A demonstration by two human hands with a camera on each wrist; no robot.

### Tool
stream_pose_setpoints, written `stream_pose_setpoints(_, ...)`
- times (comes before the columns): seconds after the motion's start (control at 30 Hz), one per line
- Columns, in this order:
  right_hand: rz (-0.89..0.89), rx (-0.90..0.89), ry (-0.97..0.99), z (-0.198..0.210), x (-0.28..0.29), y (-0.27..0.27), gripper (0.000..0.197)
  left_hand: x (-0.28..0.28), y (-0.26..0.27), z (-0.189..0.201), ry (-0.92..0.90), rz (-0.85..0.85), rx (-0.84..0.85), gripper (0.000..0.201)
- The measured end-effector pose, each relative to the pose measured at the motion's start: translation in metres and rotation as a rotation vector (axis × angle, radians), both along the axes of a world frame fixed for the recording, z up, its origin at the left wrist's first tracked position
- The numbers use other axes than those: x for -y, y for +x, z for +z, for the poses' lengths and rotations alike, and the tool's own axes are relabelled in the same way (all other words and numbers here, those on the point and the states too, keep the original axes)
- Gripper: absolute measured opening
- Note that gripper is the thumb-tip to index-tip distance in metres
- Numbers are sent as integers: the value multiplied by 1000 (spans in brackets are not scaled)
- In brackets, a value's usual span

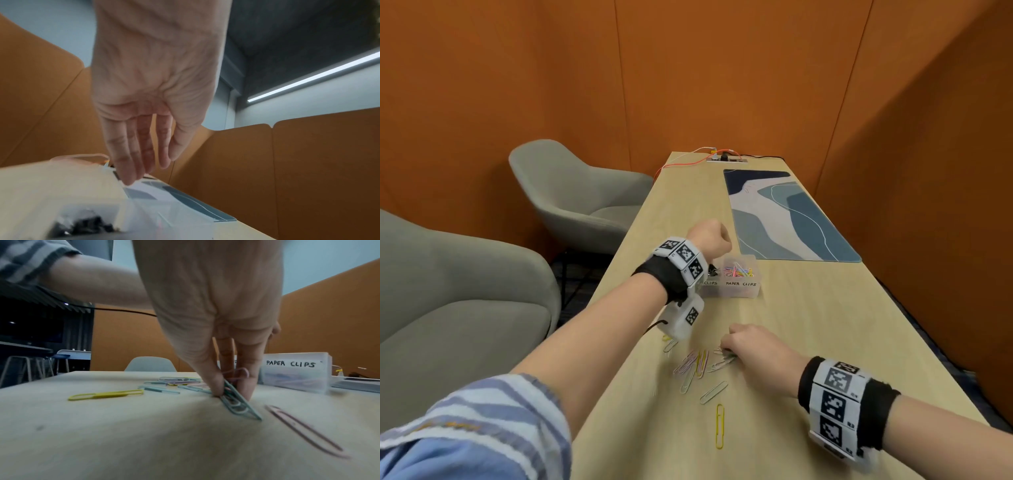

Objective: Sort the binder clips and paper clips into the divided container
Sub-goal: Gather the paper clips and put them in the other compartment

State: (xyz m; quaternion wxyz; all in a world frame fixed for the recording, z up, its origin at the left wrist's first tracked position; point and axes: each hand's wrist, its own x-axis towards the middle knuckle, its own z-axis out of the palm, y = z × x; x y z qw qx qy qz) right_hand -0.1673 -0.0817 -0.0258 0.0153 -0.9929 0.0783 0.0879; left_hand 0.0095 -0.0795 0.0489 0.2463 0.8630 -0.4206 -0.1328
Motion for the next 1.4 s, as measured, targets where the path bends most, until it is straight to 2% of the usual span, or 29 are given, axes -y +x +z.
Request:
stream_pose_setpoints(0.1, 5, -17, -49, 3, -5, 5, 26, -36, -2, 3, 63, -14, 98, 18)
stream_pose_setpoints(0.2, -30, -3, -1, 3, -3, 10, 20, -72, -14, -2, 329, -53, 123, 21)
stream_pose_setpoints(0.27, -94, 31, 75, 4, 5, 15, 14, -90, -23, -12, 498, -102, 140, 39)
stream_pose_setpoints(0.33, -181, 35, 173, 7, 16, 22, 19, -103, -33, -25, 606, -137, 109, 60)
stream_pose_setpoints(0.43, -347, 9, 418, 15, 38, 30, 18, -108, -41, -41, 661, -177, 56, 73)
stream_pose_setpoints(0.5, -470, 15, 577, 26, 54, 37, 21, -105, -48, -48, 658, -187, 71, 80)
stream_pose_setpoints(0.6, -547, 115, 710, 51, 73, 50, 20, -97, -56, -58, 634, -181, 146, 90)
stream_pose_setpoints(0.7, -609, 269, 680, 69, 90, 71, 17, -89, -59, -59, 584, -183, 215, 74)
stream_pose_setpoints(0.83, -639, 287, 542, 65, 96, 94, 10, -82, -60, -62, 543, -199, 254, 46)
stream_pose_setpoints(0.9, -635, 298, 513, 59, 94, 98, 24, -81, -61, -64, 519, -211, 256, 35)
stream_pose_setpoints(0.97, -593, 341, 439, 56, 92, 96, 31, -78, -61, -67, 495, -225, 244, 30)
stream_pose_setpoints(1.1, -476, 370, 294, 56, 72, 68, 29, -74, -62, -68, 468, -256, 260, 26)
stream_pose_setpoints(1.17, -417, 214, 233, 56, 55, 42, 30, -73, -61, -68, 451, -266, 264, 25)
stream_pose_setpoints(1.27, -394, -154, 189, 42, 35, 1, 32, -71, -55, -64, 461, -272, 226, 28)
stream_pose_setpoints(1.33, -409, -242, 199, 27, 21, -18, 37, -70, -49, -61, 450, -249, 141, 31)
stream_pose_setpoints(1.4, -395, -254, 164, 15, 4, -26, 53, -68, -42, -60, 430, -209, -5, 28)
